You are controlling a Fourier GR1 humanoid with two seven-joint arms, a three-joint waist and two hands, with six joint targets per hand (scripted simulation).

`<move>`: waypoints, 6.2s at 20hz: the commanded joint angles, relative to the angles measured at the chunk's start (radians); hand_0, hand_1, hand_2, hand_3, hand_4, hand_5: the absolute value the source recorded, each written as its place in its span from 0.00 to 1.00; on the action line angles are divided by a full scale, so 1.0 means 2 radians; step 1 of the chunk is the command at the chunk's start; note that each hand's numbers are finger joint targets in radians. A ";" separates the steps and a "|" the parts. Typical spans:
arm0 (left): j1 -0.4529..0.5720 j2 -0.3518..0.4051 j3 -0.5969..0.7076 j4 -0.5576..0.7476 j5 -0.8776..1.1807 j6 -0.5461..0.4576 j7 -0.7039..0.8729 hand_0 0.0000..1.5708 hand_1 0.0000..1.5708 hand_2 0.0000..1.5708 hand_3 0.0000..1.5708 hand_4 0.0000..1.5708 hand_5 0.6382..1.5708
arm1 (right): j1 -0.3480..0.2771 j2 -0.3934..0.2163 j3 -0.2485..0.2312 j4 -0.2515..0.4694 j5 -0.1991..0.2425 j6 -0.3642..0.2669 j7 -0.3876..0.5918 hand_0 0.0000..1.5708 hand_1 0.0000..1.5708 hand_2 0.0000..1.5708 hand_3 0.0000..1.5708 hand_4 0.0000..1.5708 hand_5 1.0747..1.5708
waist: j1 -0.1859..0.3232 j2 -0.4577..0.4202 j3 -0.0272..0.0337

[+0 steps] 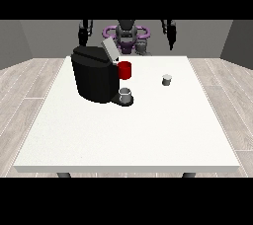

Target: Insert the coffee pod into the coffee machine and close the lid

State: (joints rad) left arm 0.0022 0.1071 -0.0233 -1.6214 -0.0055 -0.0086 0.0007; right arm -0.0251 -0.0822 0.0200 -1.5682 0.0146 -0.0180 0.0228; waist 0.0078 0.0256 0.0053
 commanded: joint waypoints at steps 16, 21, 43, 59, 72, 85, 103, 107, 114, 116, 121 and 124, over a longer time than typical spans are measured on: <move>-0.103 0.183 0.045 0.116 -0.094 -0.110 -0.054 0.00 0.00 0.00 0.00 0.00 1.00 | -0.051 -0.009 -0.020 0.006 0.059 -0.056 -0.020 0.00 0.00 0.00 0.00 0.00 1.00 | -0.060 0.052 -0.0027; -0.150 0.211 0.050 0.192 -0.134 -0.108 -0.073 0.00 0.00 0.00 0.00 0.00 1.00 | -0.062 0.021 0.024 -0.006 0.083 -0.065 -0.012 0.00 0.00 0.00 0.00 0.00 1.00 | -0.084 0.086 -0.0029; -0.285 0.193 0.006 0.371 -0.299 -0.010 -0.115 0.57 0.57 0.61 0.52 0.24 1.00 | -0.144 0.014 0.003 0.076 0.073 -0.060 0.015 0.00 0.00 0.00 0.00 0.00 1.00 | -0.083 0.128 -0.0027; -0.319 0.198 -0.044 0.463 -0.413 -0.039 -0.123 0.48 0.48 0.62 0.54 0.25 1.00 | -0.135 0.017 -0.011 0.136 0.050 -0.050 -0.032 0.00 0.00 0.00 0.00 0.00 1.00 | -0.082 0.107 -0.0027; -0.375 0.166 0.010 0.484 -0.364 -0.074 -0.163 0.92 0.92 0.91 0.86 0.33 1.00 | -0.114 0.028 0.011 0.149 0.098 -0.090 -0.010 0.00 0.00 0.00 0.00 0.00 1.00 | -0.084 0.068 -0.0026; -0.399 0.110 -0.003 0.440 -0.377 -0.146 -0.095 0.90 0.90 0.89 0.85 0.34 1.00 | -0.100 0.029 0.001 0.189 0.094 -0.084 -0.022 0.00 0.00 0.00 0.00 0.00 1.00 | -0.075 0.013 -0.0026; -0.576 0.162 0.064 0.449 -0.351 -0.210 -0.034 0.74 0.74 0.79 0.81 0.31 1.00 | -0.168 0.019 -0.017 0.149 0.084 -0.084 -0.020 0.00 0.00 0.00 0.00 0.02 1.00 | -0.137 0.077 -0.0026; -0.600 0.175 0.084 0.470 -0.349 -0.196 -0.017 0.78 0.78 0.82 0.79 0.30 1.00 | -0.179 0.010 -0.013 0.129 0.076 -0.061 -0.018 0.00 0.00 0.00 0.00 0.11 1.00 | -0.170 0.108 -0.0026; -0.618 0.174 0.076 0.475 -0.359 -0.191 -0.032 0.76 0.76 0.82 0.79 0.31 1.00 | -0.214 0.001 -0.022 0.126 0.074 -0.061 0.002 0.00 0.00 0.00 0.00 0.09 1.00 | -0.169 0.132 -0.0027; -0.621 0.161 0.069 0.480 -0.365 -0.190 -0.020 0.76 0.76 0.81 0.78 0.30 1.00 | -0.210 0.028 -0.012 0.126 0.090 -0.096 0.003 0.00 0.00 0.00 0.00 0.06 1.00 | -0.166 0.129 -0.0026; -0.634 0.185 0.080 0.491 -0.356 -0.218 -0.035 0.79 0.79 0.82 0.79 0.28 1.00 | -0.226 0.004 -0.032 0.136 0.082 -0.085 0.017 0.00 0.00 0.00 0.00 0.10 1.00 | -0.156 0.143 -0.0026; -0.619 0.155 0.067 0.479 -0.364 -0.201 -0.031 0.80 0.80 0.82 0.77 0.27 1.00 | -0.216 -0.007 -0.045 0.153 0.073 -0.075 -0.010 0.00 0.00 0.00 0.00 0.10 1.00 | -0.145 0.133 -0.0025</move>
State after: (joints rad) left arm -1.2394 0.4284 0.1138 -0.6666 -0.7264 -0.4231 -0.0601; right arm -0.4473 -0.0760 -0.0504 -1.2726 0.1706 -0.1775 0.0129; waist -0.2902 0.2854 0.0005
